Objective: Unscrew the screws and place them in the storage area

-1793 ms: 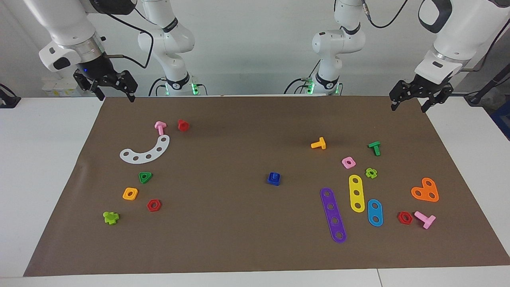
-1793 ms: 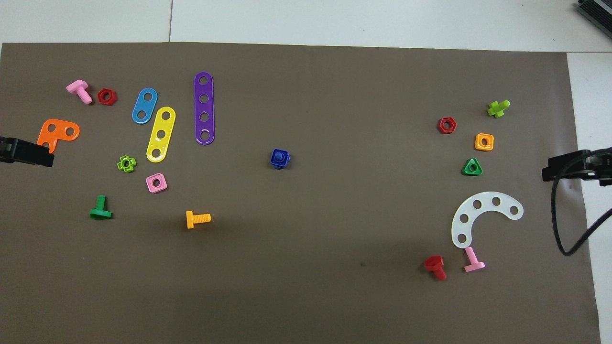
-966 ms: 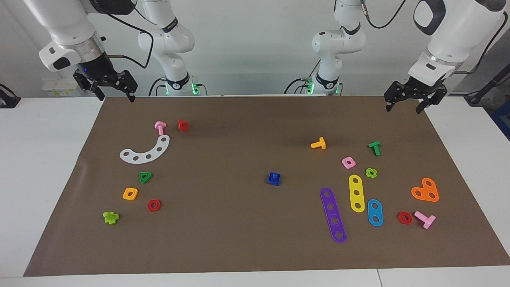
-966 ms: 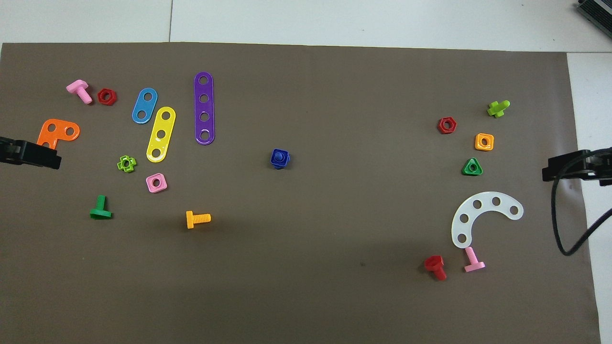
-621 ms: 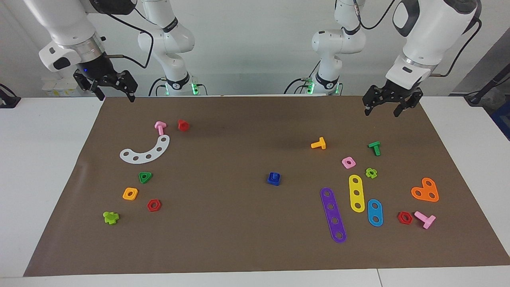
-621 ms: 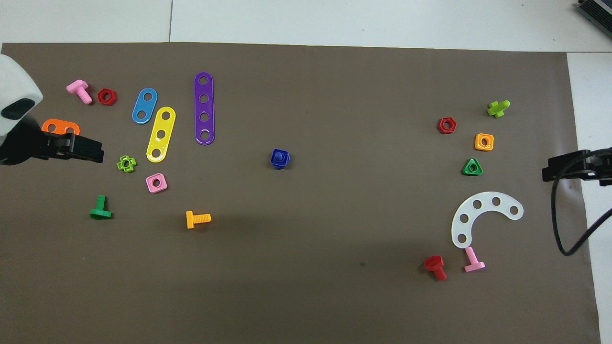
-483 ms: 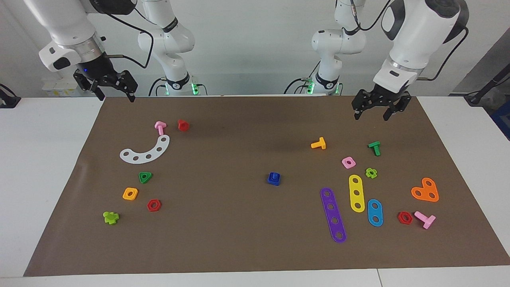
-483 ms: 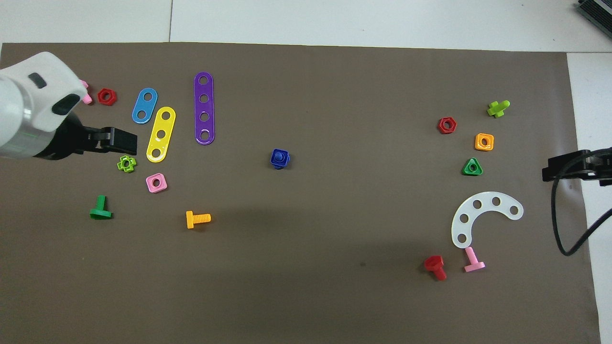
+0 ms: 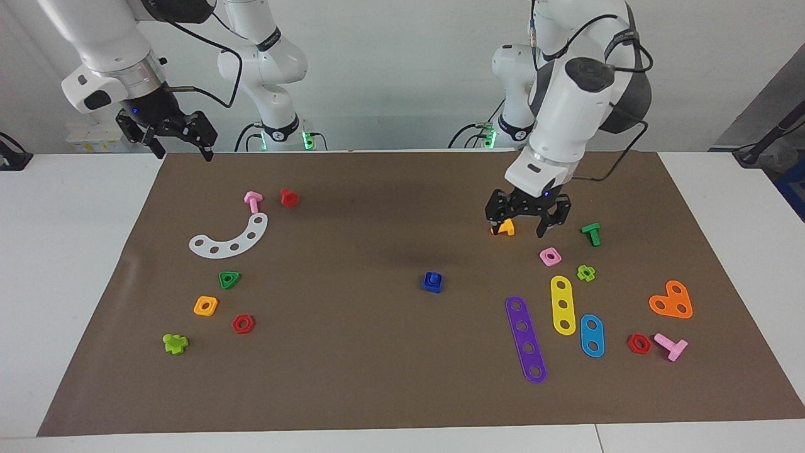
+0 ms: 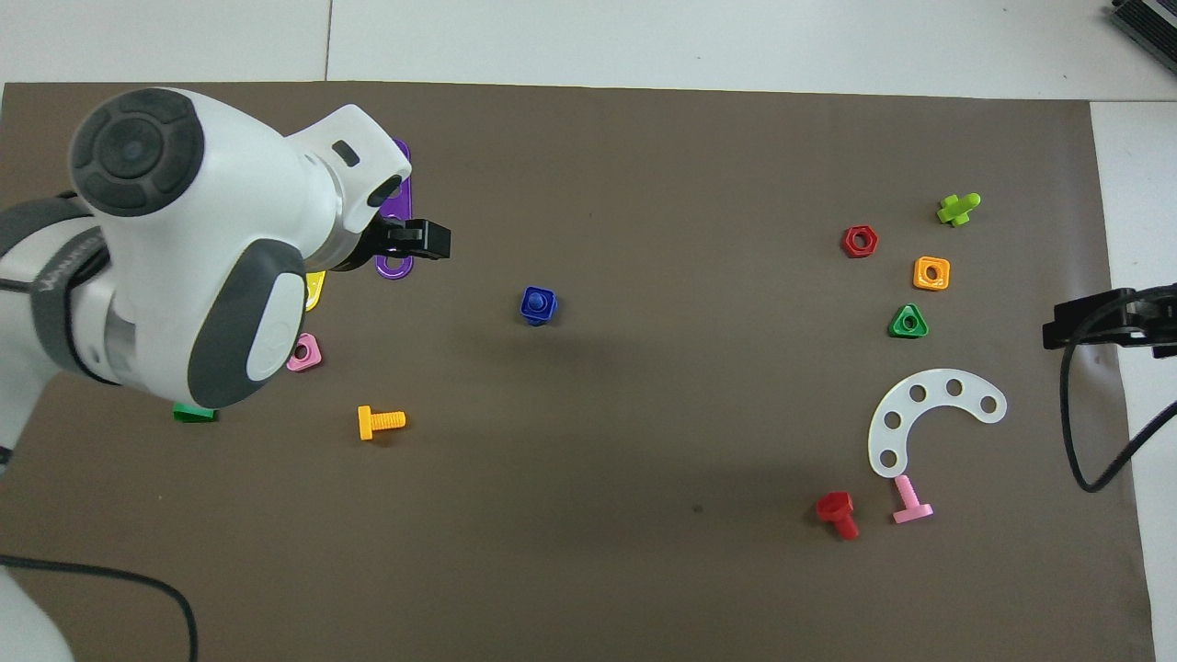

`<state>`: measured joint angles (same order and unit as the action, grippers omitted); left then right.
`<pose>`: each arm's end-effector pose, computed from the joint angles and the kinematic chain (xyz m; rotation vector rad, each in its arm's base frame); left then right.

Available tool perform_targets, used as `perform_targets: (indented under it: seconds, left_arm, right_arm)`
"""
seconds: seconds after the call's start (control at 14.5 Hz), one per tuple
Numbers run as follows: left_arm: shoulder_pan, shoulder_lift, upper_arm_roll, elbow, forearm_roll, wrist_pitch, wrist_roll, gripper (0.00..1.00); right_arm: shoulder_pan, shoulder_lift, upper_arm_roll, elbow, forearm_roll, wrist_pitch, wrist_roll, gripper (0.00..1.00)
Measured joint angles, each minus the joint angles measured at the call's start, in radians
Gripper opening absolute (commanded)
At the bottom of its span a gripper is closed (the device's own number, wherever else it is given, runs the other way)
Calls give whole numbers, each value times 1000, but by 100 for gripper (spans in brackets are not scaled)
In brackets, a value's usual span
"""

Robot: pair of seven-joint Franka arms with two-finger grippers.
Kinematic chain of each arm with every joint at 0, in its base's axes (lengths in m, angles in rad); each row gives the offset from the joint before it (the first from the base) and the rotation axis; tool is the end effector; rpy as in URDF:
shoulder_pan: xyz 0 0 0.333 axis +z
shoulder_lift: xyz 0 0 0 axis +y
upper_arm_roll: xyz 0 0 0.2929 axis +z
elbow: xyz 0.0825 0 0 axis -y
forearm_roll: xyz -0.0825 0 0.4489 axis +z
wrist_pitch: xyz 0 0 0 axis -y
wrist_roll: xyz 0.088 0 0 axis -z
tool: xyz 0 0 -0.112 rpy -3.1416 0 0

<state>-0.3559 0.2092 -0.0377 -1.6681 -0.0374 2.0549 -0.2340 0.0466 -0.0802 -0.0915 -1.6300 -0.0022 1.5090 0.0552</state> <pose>0.6470 -0.2694 0.4511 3.0295 -0.2179 0.2375 0.5886 -0.0285 0.6078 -3.1321 0.1563 0.0646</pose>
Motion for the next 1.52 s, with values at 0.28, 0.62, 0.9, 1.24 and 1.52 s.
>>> perform_targets:
  seconds: [0.28,0.62,0.9,1.24,1.52]
  left_arm:
    - [-64,111,-1,-1,0,118,0,97]
    - [-158,242,0,-2,0,236,-3,95]
    - [-189,280,2,-16,25,272,-1,94]
    - [-210,281,2,-95,39,350,7,89]
    - [-212,281,4,-105,41,359,10,80]
  right_arm:
    - [0,0,0,0,0,0,0,100]
    - [0,0,0,0,0,0,0,100]
    - [0,0,0,0,0,0,0,100]
    - [0,0,0,0,0,0,0,100]
    - [0,0,0,0,0,0,0,100]
